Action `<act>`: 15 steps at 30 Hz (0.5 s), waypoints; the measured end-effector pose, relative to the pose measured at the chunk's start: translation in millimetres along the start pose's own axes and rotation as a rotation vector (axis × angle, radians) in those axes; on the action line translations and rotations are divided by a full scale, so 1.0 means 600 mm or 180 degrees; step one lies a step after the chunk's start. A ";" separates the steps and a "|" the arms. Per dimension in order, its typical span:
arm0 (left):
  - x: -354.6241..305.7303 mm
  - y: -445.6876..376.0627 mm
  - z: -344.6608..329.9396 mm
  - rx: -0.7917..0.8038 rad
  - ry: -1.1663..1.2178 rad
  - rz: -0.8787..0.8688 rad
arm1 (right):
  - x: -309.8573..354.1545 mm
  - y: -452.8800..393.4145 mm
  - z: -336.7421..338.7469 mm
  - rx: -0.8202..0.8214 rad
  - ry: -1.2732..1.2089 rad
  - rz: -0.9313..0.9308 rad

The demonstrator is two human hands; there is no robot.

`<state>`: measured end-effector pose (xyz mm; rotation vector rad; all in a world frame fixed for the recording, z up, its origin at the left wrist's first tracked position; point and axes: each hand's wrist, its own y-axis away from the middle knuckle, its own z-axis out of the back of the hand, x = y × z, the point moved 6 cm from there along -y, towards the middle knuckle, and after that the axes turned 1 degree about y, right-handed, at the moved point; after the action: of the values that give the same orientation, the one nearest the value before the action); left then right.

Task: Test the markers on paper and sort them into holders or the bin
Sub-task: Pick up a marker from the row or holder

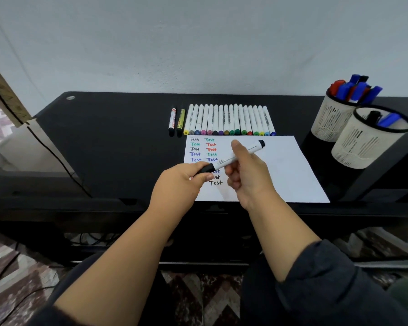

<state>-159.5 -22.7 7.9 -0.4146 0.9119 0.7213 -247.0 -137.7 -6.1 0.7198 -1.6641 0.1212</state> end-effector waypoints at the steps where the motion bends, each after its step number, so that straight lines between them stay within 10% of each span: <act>1: -0.002 0.001 0.003 -0.0007 -0.0096 -0.0011 | 0.007 0.001 0.007 -0.0046 -0.0208 0.0057; 4: -0.009 0.002 0.011 0.0019 -0.0345 0.0013 | 0.032 0.002 0.025 -0.0230 -0.0238 0.0363; 15: -0.082 -0.012 0.007 0.0143 0.0114 0.0036 | 0.113 0.046 0.029 -0.0505 0.3782 0.3155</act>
<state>-171.9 -44.2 51.2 -0.3841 0.9631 0.7043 -279.5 -150.0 60.8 -0.3669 -0.6985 0.9103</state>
